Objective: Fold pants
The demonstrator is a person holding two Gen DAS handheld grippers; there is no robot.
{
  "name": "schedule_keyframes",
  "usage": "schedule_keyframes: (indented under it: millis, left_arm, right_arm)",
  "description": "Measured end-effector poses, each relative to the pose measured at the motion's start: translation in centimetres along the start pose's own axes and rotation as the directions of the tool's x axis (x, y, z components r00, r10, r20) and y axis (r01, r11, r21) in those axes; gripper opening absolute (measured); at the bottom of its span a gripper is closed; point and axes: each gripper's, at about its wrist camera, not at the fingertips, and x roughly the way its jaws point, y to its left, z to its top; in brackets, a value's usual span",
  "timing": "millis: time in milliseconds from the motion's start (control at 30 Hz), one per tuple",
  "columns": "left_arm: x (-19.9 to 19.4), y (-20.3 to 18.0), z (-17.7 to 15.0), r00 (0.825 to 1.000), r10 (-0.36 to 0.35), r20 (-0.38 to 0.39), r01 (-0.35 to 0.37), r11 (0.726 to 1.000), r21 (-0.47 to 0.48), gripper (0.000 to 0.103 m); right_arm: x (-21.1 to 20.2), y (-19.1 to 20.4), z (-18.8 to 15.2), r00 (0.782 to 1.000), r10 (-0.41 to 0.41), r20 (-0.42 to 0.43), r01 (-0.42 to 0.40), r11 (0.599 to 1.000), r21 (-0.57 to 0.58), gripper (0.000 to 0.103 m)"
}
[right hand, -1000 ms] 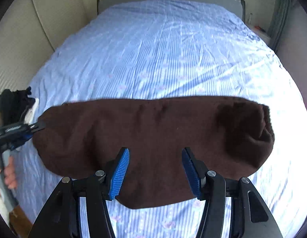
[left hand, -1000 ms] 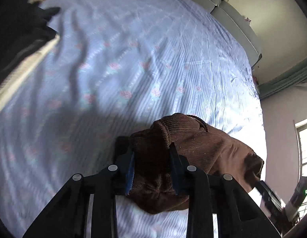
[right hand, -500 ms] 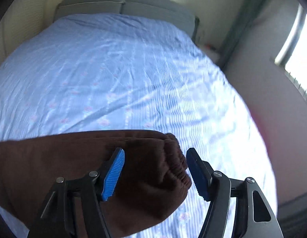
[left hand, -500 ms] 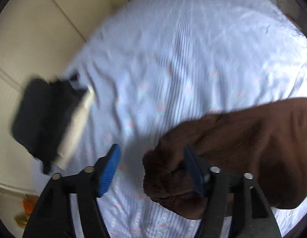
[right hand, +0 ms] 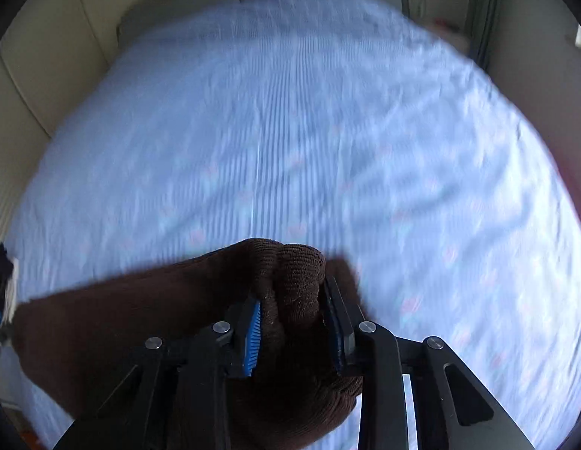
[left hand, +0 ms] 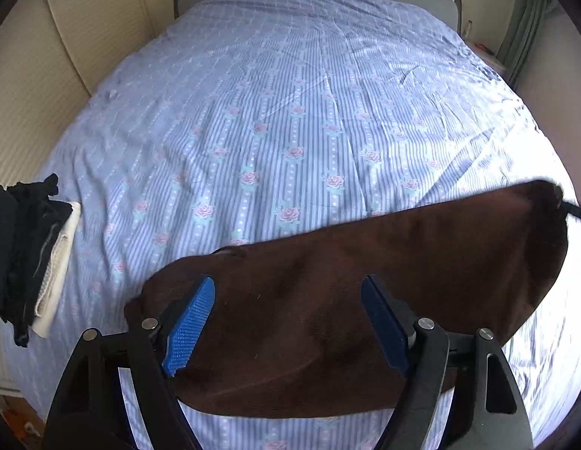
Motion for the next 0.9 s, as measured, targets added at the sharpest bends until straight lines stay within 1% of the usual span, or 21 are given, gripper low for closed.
schedule_keyframes:
  millis: [33,67,100,133,167,200,233,267,300,367,400,433,467,500,533,567,600,633,700,800,900]
  left_arm:
    - [0.3,0.0,0.1,1.0,0.004,-0.004,-0.004,1.0,0.004,0.08]
    - [0.7,-0.2,0.1,1.0,0.009,-0.006,-0.009,1.0,0.012,0.08]
    - [1.1,-0.7,0.1,1.0,0.015,-0.016,-0.014,1.0,0.02,0.08]
    - [1.2,-1.1,0.0,1.0,0.013,-0.026,-0.012,1.0,0.023,0.08]
    - [1.6,-1.4,0.1,0.999,0.008,-0.034,-0.007,1.0,0.022,0.08]
    - [1.8,-1.4,0.0,0.999,0.009,-0.041,-0.008,1.0,0.015,0.08]
    - [2.0,-1.4,0.0,0.999,0.011,-0.05,-0.011,1.0,0.007,0.08]
    - [2.1,-1.3,-0.2,0.998,0.008,-0.057,-0.008,1.0,0.001,0.08]
    - [2.1,-1.2,-0.2,0.998,0.006,-0.063,-0.007,1.0,-0.002,0.08]
    - [1.8,-1.5,-0.4,0.998,-0.001,-0.061,0.0,1.0,-0.005,0.08]
    - [1.6,-1.7,-0.5,0.999,-0.007,-0.054,0.007,1.0,-0.002,0.08]
    - [1.2,-2.0,-0.6,0.999,-0.013,-0.043,0.013,1.0,0.002,0.081]
    - [0.9,-2.3,-0.7,0.999,-0.019,-0.032,0.019,1.0,0.005,0.081]
    - [0.6,-2.7,-0.8,0.999,-0.031,-0.024,0.032,0.999,0.012,0.081]
    - [0.4,-3.0,-1.0,0.999,-0.043,-0.019,0.043,0.999,0.018,0.081]
    - [0.2,-3.3,-1.1,0.998,-0.057,-0.017,0.057,0.998,0.024,0.081]
    - [0.2,-3.8,-1.3,0.998,-0.067,-0.019,0.067,0.997,0.033,0.081]
    - [0.2,-4.2,-1.4,0.997,-0.072,-0.023,0.073,0.996,0.042,0.081]
    - [0.3,-4.9,-1.7,0.997,-0.074,-0.031,0.076,0.995,0.058,0.081]
    - [0.4,-5.6,-2.0,0.996,-0.076,-0.036,0.079,0.994,0.074,0.081]
    - [0.2,-5.9,-2.1,0.996,-0.076,-0.034,0.079,0.994,0.08,0.081]
  right_arm:
    - [0.0,-0.2,0.7,1.0,-0.004,0.016,0.004,1.0,-0.005,0.03]
    - [0.7,-0.3,1.2,1.0,-0.008,0.006,0.008,1.0,-0.009,0.03]
    - [1.9,-0.2,1.6,1.0,-0.009,-0.024,0.009,1.0,-0.027,0.03]
    - [3.4,0.0,1.8,0.997,-0.021,-0.076,0.018,0.999,-0.049,0.03]
    - [4.1,0.1,1.9,0.994,-0.032,-0.106,0.026,0.998,-0.056,0.031]
    - [4.5,0.1,1.6,0.992,-0.033,-0.12,0.027,0.998,-0.056,0.032]
    - [4.5,-0.1,1.3,0.993,-0.032,-0.114,0.026,0.998,-0.053,0.033]
    - [4.2,-0.2,1.0,0.994,-0.027,-0.105,0.022,0.999,-0.05,0.04]
    - [3.6,-0.4,0.7,0.995,-0.035,-0.09,0.032,0.999,-0.038,0.043]
    - [1.3,-0.9,0.5,0.997,-0.061,-0.043,0.061,0.998,-0.009,0.062]
    - [-0.6,-1.2,0.1,0.997,-0.072,0.013,0.072,0.997,0.018,0.065]
    - [-2.3,-1.5,-0.4,0.994,-0.08,0.071,0.077,0.996,0.044,0.074]
    - [-3.4,-1.8,-0.8,0.99,-0.093,0.109,0.087,0.994,0.062,0.082]
    - [-4.5,-2.3,-1.4,0.983,-0.112,0.145,0.1,0.991,0.086,0.083]
    - [-5.4,-2.9,-2.4,0.981,-0.107,0.164,0.089,0.99,0.112,0.083]
    - [-4.9,-3.5,-2.6,0.984,-0.083,0.157,0.063,0.99,0.128,0.083]
    - [-4.5,-4.0,-2.8,0.987,-0.061,0.146,0.04,0.989,0.145,0.083]
    - [-3.6,-4.6,-3.4,0.993,-0.018,0.119,-0.004,0.984,0.177,0.083]
    - [-1.5,-5.6,-3.9,0.997,0.029,0.071,-0.045,0.971,0.236,0.083]
    - [1.4,-6.4,-4.3,0.993,0.107,0.048,-0.117,0.936,0.331,0.082]
    - [4.2,-6.6,-4.8,0.988,0.152,-0.017,-0.133,0.911,0.39,0.081]
